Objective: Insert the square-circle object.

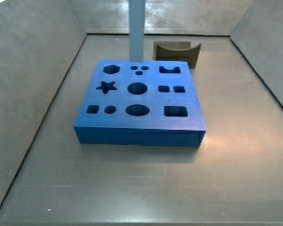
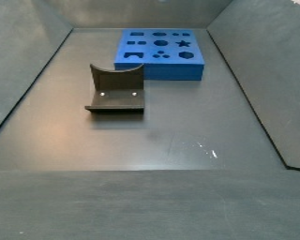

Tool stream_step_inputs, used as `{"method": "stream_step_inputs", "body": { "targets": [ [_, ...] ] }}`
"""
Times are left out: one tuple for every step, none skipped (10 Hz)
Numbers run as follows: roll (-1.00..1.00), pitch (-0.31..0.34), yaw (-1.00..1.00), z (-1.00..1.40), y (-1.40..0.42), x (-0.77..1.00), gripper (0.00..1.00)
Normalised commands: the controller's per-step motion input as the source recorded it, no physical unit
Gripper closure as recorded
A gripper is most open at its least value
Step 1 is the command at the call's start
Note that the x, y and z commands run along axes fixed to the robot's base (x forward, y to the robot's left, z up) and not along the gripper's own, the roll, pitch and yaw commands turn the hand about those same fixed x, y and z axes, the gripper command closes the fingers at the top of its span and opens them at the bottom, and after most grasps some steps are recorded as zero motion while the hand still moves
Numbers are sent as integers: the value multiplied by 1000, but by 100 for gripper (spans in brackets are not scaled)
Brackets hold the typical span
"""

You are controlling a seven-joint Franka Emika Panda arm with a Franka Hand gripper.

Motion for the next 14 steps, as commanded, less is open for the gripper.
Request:
{"method": "stream_step_inputs", "body": {
  "targets": [
    [-124,-66,-206,0,0,-346,100],
    [-43,-91,-666,-114,-126,-391,100],
    [0,-23,-703,-177,-60,-417,100],
    [14,-14,-880,-180,0,-303,100],
    [46,0,-991,-351,0,-200,100],
    [33,0,-1000,-420,0,-57,100],
    [31,0,-1000,-423,0,-54,100],
    [37,0,-1000,-417,0,-57,100],
    [66,0,-1000,-366,0,-100,100],
    [169,0,-877,-191,0,-249,100],
    [251,-1,-789,-157,0,-260,100],
    [86,0,-1000,-317,0,-134,100],
    [16,0,-1000,-389,0,-11,100],
    [0,-3,-1000,-423,0,0,100]
  ]
}}
